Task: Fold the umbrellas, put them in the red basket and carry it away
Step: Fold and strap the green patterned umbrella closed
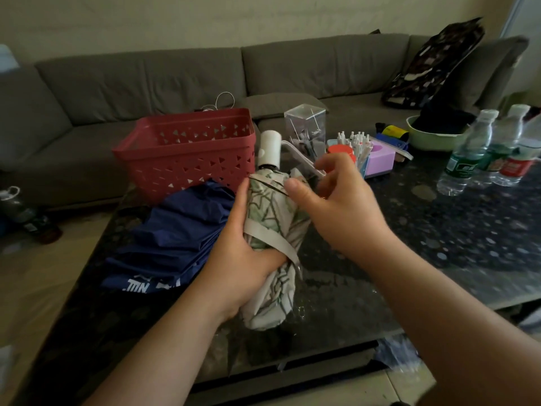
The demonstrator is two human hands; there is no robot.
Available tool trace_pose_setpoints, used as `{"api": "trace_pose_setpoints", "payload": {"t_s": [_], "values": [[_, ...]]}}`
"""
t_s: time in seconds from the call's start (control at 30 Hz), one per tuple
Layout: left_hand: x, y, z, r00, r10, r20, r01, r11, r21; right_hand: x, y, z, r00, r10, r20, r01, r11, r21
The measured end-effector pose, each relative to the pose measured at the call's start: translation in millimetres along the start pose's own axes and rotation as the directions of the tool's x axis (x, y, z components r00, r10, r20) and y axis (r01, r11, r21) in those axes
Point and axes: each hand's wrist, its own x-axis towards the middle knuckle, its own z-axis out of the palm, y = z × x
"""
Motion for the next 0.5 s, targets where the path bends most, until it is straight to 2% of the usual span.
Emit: {"api": "trace_pose_setpoints", "payload": {"t_s": [0.03, 0.07, 0.13, 0.2, 0.23, 0.33, 0.4, 0.5], "values": [[3, 0, -4, 0.999, 0.011, -0.041, -0.011, 1.0, -0.001, -3, -3, -3, 0.998, -0.052, -0.016, 0.052, 0.999, -0.007], [5, 0, -7, 0.996, 0.022, -0.083, -0.022, 1.0, 0.003, -6, -5, -4, 0.997, -0.073, 0.034, 0.073, 0.997, 0.003], [8, 0, -13, 0.986, 0.045, -0.162, -0.043, 0.999, 0.02, -15, -9, 4, 0.968, -0.08, 0.236, 0.089, 0.996, -0.029], [11, 0, -16, 0.974, 0.054, -0.219, -0.05, 0.998, 0.022, -22, -7, 17, 0.933, -0.081, 0.35, 0.126, 0.986, -0.109], [12, 0, -16, 0.97, 0.051, -0.239, -0.048, 0.999, 0.019, -23, -5, 23, 0.926, -0.06, 0.373, 0.107, 0.988, -0.107], [12, 2, -15, 0.964, 0.044, -0.263, -0.05, 0.999, -0.016, -26, -4, 32, 0.913, 0.049, 0.405, -0.081, 0.995, 0.063], [11, 4, -17, 0.963, 0.027, -0.267, -0.045, 0.997, -0.062, -23, -6, 27, 0.928, 0.059, 0.367, -0.105, 0.989, 0.106], [10, 8, -22, 0.967, 0.038, -0.253, -0.055, 0.996, -0.063, -17, -9, 15, 0.904, 0.111, 0.413, -0.238, 0.933, 0.27]]}}
